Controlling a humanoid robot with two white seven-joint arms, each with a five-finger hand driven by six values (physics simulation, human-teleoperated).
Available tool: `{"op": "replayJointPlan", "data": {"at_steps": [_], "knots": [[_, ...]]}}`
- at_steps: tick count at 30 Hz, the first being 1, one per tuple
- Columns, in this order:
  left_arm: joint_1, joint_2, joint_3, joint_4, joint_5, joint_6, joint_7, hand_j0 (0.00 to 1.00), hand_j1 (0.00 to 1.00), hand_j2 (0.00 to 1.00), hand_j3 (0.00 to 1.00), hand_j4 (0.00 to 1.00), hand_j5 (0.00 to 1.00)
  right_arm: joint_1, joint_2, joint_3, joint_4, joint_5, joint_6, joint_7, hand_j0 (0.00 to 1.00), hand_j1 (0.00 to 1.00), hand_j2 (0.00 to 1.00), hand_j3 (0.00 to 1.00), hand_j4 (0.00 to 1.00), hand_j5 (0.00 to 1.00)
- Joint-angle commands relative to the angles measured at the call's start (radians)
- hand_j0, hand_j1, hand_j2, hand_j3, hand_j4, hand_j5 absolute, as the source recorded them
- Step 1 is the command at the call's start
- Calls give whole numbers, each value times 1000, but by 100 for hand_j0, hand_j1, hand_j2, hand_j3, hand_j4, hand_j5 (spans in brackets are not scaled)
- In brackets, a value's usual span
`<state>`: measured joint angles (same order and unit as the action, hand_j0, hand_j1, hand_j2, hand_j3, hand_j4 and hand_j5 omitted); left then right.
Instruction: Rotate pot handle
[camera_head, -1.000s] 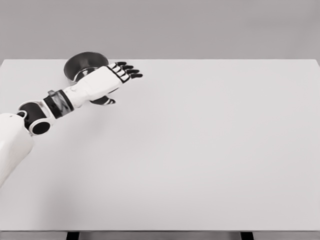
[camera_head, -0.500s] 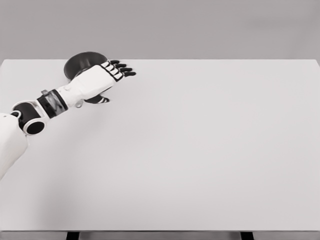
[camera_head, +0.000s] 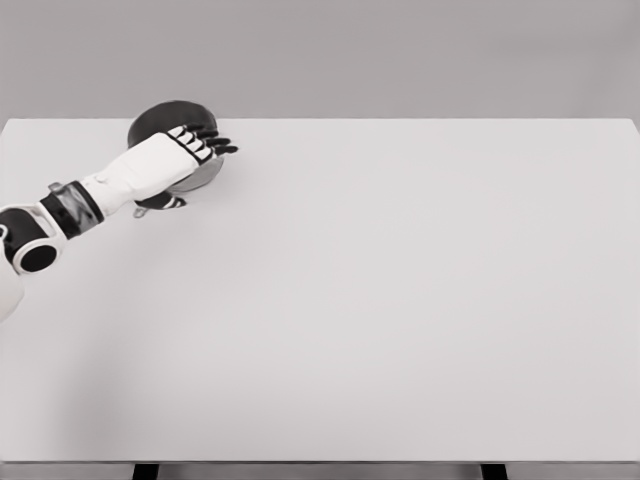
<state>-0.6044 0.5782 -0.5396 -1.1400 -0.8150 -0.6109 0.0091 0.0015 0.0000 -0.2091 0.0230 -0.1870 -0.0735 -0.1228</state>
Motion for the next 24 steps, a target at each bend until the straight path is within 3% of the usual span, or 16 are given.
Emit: {"op": "replayJointPlan", "data": {"at_steps": [1,15,24], "knots": [[0,8,6,0,7,0,0,100,100,100,100,100,100,0,0,0,0,0,0,0,100,100,100,100,100,100],[3,46,23,2,8,0,0,100,100,100,100,100,100,0,0,0,0,0,0,0,100,100,100,100,100,100],[0,66,46,43,7,0,2,100,100,100,100,100,100,0,0,0,0,0,0,0,100,100,100,100,100,100]]}}
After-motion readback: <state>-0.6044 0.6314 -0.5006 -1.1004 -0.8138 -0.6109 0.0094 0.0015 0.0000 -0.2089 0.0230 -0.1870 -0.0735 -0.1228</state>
